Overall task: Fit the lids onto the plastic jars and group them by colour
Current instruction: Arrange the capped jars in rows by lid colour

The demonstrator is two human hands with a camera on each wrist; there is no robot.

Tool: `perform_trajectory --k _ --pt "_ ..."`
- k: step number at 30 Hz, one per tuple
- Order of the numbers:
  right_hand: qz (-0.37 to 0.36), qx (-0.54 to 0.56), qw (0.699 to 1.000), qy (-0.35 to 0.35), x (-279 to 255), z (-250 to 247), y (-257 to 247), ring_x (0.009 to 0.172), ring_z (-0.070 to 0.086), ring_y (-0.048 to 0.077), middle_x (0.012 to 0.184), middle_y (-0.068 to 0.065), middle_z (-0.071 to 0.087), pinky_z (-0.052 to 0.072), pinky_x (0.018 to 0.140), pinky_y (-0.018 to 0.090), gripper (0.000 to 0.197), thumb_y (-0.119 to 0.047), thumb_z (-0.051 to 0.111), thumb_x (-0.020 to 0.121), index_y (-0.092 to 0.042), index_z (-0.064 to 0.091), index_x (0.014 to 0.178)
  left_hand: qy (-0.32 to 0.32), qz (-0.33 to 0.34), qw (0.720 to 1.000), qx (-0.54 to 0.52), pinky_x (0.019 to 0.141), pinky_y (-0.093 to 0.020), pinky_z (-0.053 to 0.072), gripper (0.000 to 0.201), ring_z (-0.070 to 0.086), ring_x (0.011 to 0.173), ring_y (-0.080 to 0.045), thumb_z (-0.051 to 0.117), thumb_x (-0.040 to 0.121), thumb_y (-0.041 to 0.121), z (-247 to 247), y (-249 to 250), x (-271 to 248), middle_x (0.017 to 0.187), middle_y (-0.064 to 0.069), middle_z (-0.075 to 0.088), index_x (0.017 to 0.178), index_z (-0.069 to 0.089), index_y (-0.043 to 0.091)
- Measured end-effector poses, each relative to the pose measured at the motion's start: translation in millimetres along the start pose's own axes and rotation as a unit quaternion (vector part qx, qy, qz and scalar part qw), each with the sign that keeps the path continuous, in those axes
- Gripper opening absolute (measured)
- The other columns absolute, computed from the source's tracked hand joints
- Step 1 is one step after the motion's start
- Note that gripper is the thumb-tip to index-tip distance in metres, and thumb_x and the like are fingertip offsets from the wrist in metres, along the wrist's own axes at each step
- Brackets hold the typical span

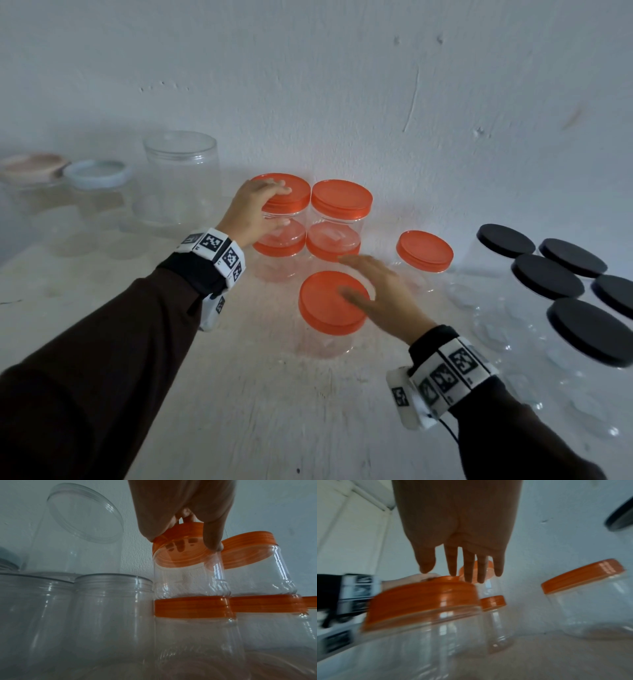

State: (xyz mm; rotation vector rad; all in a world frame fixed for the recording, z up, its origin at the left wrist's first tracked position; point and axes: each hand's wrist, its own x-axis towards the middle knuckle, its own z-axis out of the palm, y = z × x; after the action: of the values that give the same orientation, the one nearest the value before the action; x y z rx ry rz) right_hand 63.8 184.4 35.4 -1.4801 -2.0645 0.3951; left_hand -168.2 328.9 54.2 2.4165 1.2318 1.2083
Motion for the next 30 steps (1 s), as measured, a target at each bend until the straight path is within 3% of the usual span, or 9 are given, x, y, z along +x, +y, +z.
perform_trajectory --k 2,5,9,12,18,21,26,30 --pt "0.030 -0.048 0.996 0.070 10 -10 24 0.126 0.042 0.021 0.135 0.003 0.049 0.032 0.105 0.034 0.049 -0.036 0.059 0.088 -0.016 0.049 0.131 0.004 0.003 1.000 0.002 0.109 -0.043 0.027 0.054 0.040 0.125 -0.027 0.077 0.072 0.016 0 0 0 0.133 -0.008 0.051 0.122 0.057 0.011" --pt "0.114 -0.131 0.979 0.107 25 -22 64 0.131 0.034 0.028 0.141 0.008 0.042 0.028 0.109 0.045 0.048 -0.026 0.060 0.088 -0.013 0.048 0.133 0.011 0.002 1.000 -0.006 0.109 -0.043 0.028 0.054 0.040 0.125 -0.026 0.077 0.072 0.014 1 0 -1 0.132 -0.008 0.052 0.121 0.058 0.011" --pt "0.218 -0.218 0.949 0.063 36 -32 95 0.139 0.018 0.031 0.151 0.008 0.026 0.015 0.112 0.052 0.054 -0.028 0.055 0.091 -0.016 0.036 0.140 0.015 0.004 1.000 -0.009 0.108 -0.037 0.027 0.053 0.040 0.124 -0.025 0.077 0.072 0.014 1 0 -1 0.131 -0.007 0.052 0.121 0.058 0.011" --pt "0.263 -0.211 0.941 0.024 39 -33 100 0.141 0.011 0.031 0.153 0.008 0.020 0.012 0.110 0.057 0.052 -0.029 0.050 0.094 -0.018 0.032 0.141 0.016 0.006 1.000 -0.009 0.107 -0.034 0.026 0.053 0.040 0.124 -0.024 0.077 0.072 0.014 2 -1 -1 0.131 -0.007 0.052 0.121 0.058 0.010" --pt "0.226 -0.178 0.955 0.074 37 -30 94 0.132 0.026 0.032 0.142 0.009 0.038 0.027 0.105 0.054 0.042 -0.015 0.053 0.091 -0.014 0.046 0.132 0.019 0.008 1.000 -0.010 0.107 -0.035 0.027 0.053 0.040 0.124 -0.024 0.077 0.072 0.014 3 0 -2 0.131 -0.006 0.052 0.121 0.058 0.010" --pt "0.193 -0.154 0.967 0.067 37 -28 89 0.126 0.032 0.031 0.137 0.008 0.044 0.033 0.102 0.048 0.039 -0.012 0.055 0.089 -0.013 0.051 0.127 0.015 0.006 1.000 -0.008 0.107 -0.036 0.027 0.053 0.040 0.124 -0.023 0.077 0.072 0.015 2 0 -2 0.132 -0.006 0.052 0.122 0.058 0.011" --pt "0.137 -0.121 0.982 0.043 39 -22 78 0.127 0.032 0.028 0.136 0.006 0.046 0.029 0.103 0.036 0.040 -0.010 0.059 0.087 -0.013 0.054 0.126 0.016 0.006 1.000 -0.008 0.108 -0.042 0.028 0.052 0.040 0.124 -0.024 0.076 0.073 0.015 1 0 -2 0.131 -0.006 0.052 0.121 0.058 0.011" --pt "0.122 -0.107 0.986 0.036 43 -18 71 0.128 0.032 0.026 0.137 0.005 0.046 0.026 0.103 0.032 0.037 -0.015 0.059 0.089 -0.014 0.055 0.126 0.014 0.004 1.000 -0.007 0.109 -0.043 0.028 0.053 0.040 0.124 -0.024 0.077 0.072 0.015 2 -1 -2 0.131 -0.005 0.052 0.121 0.058 0.011"
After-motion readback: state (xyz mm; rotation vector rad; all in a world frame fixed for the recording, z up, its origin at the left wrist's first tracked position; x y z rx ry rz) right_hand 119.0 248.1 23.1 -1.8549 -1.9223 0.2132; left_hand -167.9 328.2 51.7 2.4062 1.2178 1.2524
